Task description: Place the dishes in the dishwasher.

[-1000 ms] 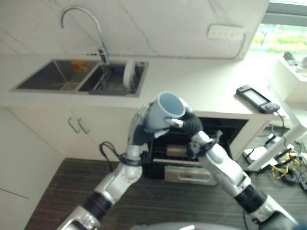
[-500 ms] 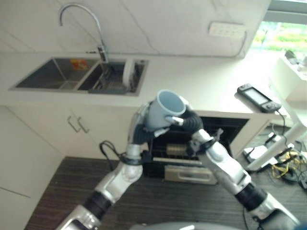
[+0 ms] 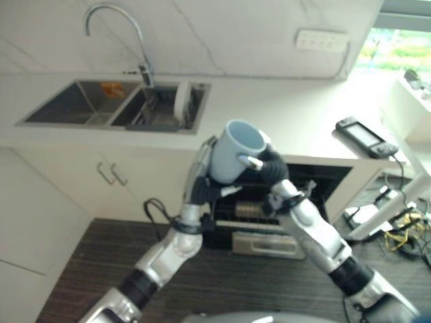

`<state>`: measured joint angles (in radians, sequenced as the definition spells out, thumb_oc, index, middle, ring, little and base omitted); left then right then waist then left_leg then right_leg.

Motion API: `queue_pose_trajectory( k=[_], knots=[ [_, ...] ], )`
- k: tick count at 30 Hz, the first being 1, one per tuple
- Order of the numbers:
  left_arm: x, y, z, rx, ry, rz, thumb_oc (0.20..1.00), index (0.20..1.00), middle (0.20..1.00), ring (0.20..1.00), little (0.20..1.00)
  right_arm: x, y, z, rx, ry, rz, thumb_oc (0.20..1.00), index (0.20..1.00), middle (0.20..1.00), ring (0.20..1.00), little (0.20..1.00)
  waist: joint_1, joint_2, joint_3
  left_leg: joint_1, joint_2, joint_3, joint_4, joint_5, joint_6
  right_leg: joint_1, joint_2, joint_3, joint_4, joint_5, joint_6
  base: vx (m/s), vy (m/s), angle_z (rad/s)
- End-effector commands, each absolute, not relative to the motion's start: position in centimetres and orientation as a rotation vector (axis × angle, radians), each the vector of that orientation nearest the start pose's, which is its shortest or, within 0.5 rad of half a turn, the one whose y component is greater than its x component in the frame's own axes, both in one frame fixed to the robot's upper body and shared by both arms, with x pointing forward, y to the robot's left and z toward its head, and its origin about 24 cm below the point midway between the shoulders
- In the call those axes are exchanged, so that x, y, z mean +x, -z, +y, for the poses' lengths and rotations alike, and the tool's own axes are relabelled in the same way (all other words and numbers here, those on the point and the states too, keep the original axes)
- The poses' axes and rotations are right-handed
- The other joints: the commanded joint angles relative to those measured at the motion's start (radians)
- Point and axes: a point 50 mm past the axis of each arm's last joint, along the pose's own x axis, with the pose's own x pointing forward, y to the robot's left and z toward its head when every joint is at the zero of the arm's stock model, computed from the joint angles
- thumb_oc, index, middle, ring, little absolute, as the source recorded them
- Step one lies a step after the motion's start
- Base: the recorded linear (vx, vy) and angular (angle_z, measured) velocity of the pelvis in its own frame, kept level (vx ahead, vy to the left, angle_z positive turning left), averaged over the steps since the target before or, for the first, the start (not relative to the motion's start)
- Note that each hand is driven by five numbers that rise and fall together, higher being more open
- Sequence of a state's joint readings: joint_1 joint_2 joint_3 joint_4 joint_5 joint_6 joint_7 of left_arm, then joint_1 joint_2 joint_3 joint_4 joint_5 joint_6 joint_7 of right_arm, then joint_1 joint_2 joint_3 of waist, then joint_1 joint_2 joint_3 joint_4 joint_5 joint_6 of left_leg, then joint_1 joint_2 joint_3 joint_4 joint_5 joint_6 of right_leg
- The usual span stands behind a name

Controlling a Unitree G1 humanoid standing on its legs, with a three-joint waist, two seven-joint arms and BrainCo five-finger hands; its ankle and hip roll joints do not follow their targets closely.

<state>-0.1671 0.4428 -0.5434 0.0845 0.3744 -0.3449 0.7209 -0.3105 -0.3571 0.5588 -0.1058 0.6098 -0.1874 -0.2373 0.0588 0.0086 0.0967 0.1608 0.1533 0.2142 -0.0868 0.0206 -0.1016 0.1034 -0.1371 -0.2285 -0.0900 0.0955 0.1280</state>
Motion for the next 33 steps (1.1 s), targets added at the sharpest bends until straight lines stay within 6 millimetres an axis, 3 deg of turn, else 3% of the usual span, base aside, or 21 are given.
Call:
queue_pose_trajectory(
  k=[1,12,15,18,20,23,24,28,33],
  knots=[
    [25.6,-9.6,11.5,0.593,0.008,-0.733,1.000,1.000,1.000,1.000,1.000,27.4,-15.9,-9.6,0.422,-0.269,-0.485,0.200,0.200,0.200,0.200,0.200,-0.013,-0.049,-0.018,-0.042,0.055,-0.056,0.000,0.005,-0.022,0.098,-0.111,0.002,0.004,-0.071,0.095,0.00,0.009,0.05],
    [25.2,-8.1,14.3,0.660,-0.022,-0.630,1.000,1.000,1.000,1.000,1.000,27.7,-13.7,-16.8,0.151,0.071,-0.505,0.200,0.200,0.200,0.200,0.200,-0.036,-0.043,-0.017,-0.033,0.059,-0.051,0.000,-0.007,-0.020,0.094,-0.098,0.017,0.003,-0.073,0.086,0.04,-0.001,0.01],
    [25.1,-6.8,14.8,0.717,0.055,-0.557,1.000,1.000,1.000,1.000,1.000,27.7,-12.4,-18.5,0.093,0.096,-0.459,0.200,0.200,0.200,0.200,0.200,-0.042,-0.044,-0.015,-0.037,0.062,-0.046,0.000,-0.005,-0.022,0.086,-0.096,0.024,0.003,-0.071,0.086,0.01,-0.014,-0.01],
    [25.0,-3.9,14.8,0.844,0.241,-0.402,1.000,1.000,1.000,1.000,1.000,28.5,-9.8,-20.0,0.096,0.088,-0.323,0.200,0.200,0.200,0.200,0.200,-0.048,-0.044,-0.013,-0.037,0.063,-0.044,0.000,-0.007,-0.020,0.082,-0.093,0.024,0.003,-0.070,0.090,0.02,-0.047,-0.04],
    [24.7,-2.2,14.8,0.908,0.368,-0.304,1.000,1.000,1.000,1.000,1.000,28.9,-8.2,-20.5,0.107,0.063,-0.235,0.200,0.200,0.200,0.200,0.200,-0.052,-0.041,-0.012,-0.035,0.067,-0.038,0.000,0.001,-0.021,0.084,-0.095,0.022,0.011,-0.073,0.090,0.06,-0.027,-0.03],
    [23.5,-0.4,13.6,0.857,0.656,-0.175,1.000,1.000,1.000,1.000,1.000,29.1,-5.3,-20.8,0.213,0.027,-0.070,0.200,0.200,0.200,0.200,0.200,-0.058,-0.031,0.003,-0.037,0.075,-0.030,0.009,0.016,-0.023,0.067,-0.102,0.020,0.060,-0.089,0.090,0.02,-0.017,-0.02],
    [23.2,0.1,13.4,0.859,0.713,-0.134,1.000,1.000,1.000,1.000,1.000,29.2,-4.7,-20.9,0.178,0.021,-0.046,0.200,0.200,0.200,0.200,0.200,-0.059,-0.026,0.008,-0.038,0.076,-0.031,0.014,0.017,-0.023,0.064,-0.103,0.022,0.076,-0.097,0.091,0.04,-0.024,-0.02],
    [22.6,1.3,14.0,0.911,0.823,-0.040,1.000,1.000,1.000,1.000,1.000,29.4,-3.4,-21.3,0.142,0.000,0.045,0.200,0.200,0.200,0.200,0.200,-0.058,-0.015,0.033,-0.074,0.083,-0.052,0.092,0.004,-0.027,0.051,-0.110,0.030,0.143,-0.131,0.089,0.04,-0.031,-0.01],
    [22.6,1.9,15.3,0.975,0.838,0.044,1.000,1.000,1.000,1.000,1.000,29.8,-3.3,-21.3,0.056,-0.037,0.075,0.200,0.200,0.200,0.200,0.200,-0.057,-0.006,0.083,-0.157,0.099,-0.090,0.224,-0.012,-0.041,0.015,-0.120,0.045,0.237,-0.171,0.083,-0.01,-0.028,-0.03]
  ],
)
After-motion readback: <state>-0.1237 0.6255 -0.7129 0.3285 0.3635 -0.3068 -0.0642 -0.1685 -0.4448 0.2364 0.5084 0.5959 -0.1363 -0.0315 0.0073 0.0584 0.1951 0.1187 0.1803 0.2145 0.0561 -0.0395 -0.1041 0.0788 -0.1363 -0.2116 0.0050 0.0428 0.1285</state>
